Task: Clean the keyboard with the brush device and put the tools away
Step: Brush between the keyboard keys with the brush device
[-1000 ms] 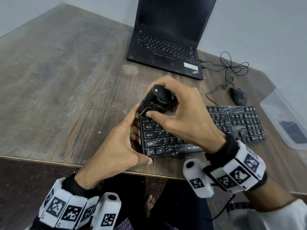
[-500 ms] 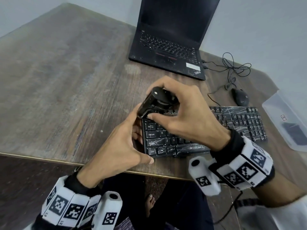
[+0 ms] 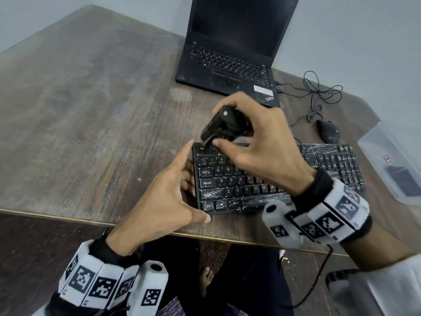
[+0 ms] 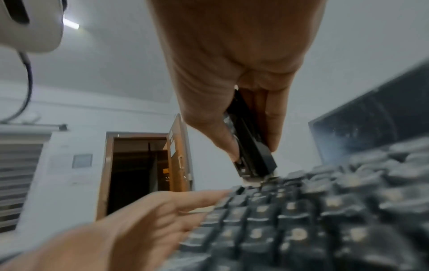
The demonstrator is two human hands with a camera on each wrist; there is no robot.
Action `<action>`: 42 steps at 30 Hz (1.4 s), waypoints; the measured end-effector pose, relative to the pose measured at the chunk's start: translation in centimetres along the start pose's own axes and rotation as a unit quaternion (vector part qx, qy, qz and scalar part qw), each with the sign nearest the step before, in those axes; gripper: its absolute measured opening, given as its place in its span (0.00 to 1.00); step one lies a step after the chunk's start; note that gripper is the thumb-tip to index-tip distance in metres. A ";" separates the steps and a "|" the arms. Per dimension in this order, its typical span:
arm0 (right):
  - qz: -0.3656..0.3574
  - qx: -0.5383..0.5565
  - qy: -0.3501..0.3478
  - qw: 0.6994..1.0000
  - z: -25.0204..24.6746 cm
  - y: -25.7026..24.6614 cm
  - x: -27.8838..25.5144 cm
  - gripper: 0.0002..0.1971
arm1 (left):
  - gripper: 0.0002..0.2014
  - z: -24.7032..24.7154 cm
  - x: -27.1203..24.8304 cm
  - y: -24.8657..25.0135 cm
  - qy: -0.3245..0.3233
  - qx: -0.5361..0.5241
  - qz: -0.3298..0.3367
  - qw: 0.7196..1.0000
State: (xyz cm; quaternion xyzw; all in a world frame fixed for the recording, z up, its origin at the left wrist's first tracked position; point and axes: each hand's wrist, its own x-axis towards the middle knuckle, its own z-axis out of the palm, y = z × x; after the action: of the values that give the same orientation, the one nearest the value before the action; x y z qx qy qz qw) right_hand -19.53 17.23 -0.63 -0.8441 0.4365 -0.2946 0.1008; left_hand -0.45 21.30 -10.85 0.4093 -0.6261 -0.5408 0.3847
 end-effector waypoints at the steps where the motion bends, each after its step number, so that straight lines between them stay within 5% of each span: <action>1: 0.005 0.002 0.007 1.000 0.0 0.0 0.0 0.21 | 0.70 0.0 0.0 0.0 0.000 0.001 0.003 1.000; 4: 0.002 0.012 -0.017 1.000 -0.1 0.0 0.0 0.20 | 0.70 0.0 0.0 0.1 0.003 0.005 0.000 1.000; 8: 0.017 -0.031 0.034 0.999 -0.1 0.0 -0.1 0.21 | 0.71 0.0 0.0 -0.1 0.000 0.001 0.006 1.000; 11: 0.011 -0.024 -0.008 1.000 0.2 -0.1 -0.7 0.21 | 0.71 0.0 0.0 -0.2 0.004 -0.001 0.005 1.000; 16: 0.090 -0.091 0.069 0.989 -1.6 1.2 -1.4 0.22 | 0.73 0.0 0.0 -0.6 -0.004 -0.008 0.003 1.000; 21: 0.083 0.023 0.049 0.995 1.0 -0.9 -1.9 0.19 | 0.71 0.0 -0.1 -0.2 0.004 -0.009 0.002 1.000; 26: 0.120 -0.036 0.114 0.986 0.6 -0.1 -1.6 0.19 | 0.71 0.1 0.1 -0.3 0.014 -0.020 0.004 1.000; 30: 0.095 0.013 0.040 0.995 1.1 -1.1 -1.4 0.20 | 0.70 0.2 0.0 -0.1 0.027 -0.017 -0.002 0.999; 42: 0.098 -0.013 0.108 0.989 0.8 0.3 -1.6 0.20 | 0.66 0.2 0.4 -0.4 0.050 -0.022 0.003 0.999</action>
State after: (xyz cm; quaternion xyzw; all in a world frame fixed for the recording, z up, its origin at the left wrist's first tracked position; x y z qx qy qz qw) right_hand -19.90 18.25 -2.07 -0.7621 0.5289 -0.3669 0.0701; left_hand -0.76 21.02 -11.30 0.4249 -0.5954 -0.5325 0.4260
